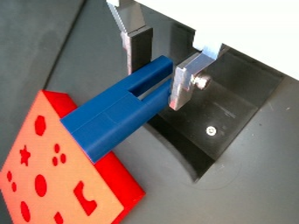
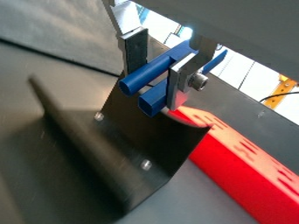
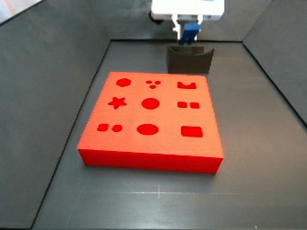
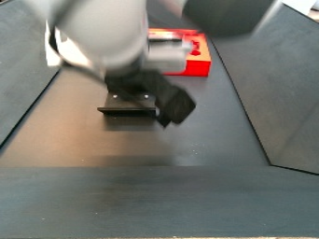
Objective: Pick up the square-circle object. Move up. Place the square-circle object on the fixture. Regrasp the square-circle object. Move to above the board. Insert the square-circle object.
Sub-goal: Place the square-circle object on the fixture, then regrasp the square-circle object.
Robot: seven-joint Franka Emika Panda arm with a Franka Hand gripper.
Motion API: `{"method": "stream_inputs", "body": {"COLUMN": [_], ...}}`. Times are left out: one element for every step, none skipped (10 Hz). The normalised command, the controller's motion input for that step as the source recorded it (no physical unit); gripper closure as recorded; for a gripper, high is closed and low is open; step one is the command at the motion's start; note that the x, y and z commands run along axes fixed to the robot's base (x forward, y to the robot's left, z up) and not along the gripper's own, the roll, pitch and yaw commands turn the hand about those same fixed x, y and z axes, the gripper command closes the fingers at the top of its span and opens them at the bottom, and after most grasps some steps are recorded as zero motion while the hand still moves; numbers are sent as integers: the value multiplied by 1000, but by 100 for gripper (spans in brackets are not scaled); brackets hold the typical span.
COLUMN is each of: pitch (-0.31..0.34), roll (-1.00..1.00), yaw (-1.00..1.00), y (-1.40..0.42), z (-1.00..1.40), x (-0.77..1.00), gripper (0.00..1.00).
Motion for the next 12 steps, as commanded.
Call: {"method": "stream_inputs", "body": {"pitch": [66, 56, 38, 34, 28, 19, 0, -56, -50, -38, -27, -14], "roll": [-279, -211, -178, -167, -158, -128, 0, 54, 60, 66, 69, 68], "yaw": [-124, -124, -123, -120, -111, -112, 0, -64, -52, -18, 2, 13], "y": [109, 113, 106, 91, 72, 86, 0, 0, 2, -3, -5, -3], "z": [-1000, -1000, -876, -706, -494, -435, 0, 1000, 1000, 1000, 1000, 1000], "x": [186, 188, 168, 140, 113, 101, 0, 0, -9, -31, -35, -39], "gripper": [100, 100, 100, 100, 100, 100, 0, 0, 0, 0, 0, 0]}}
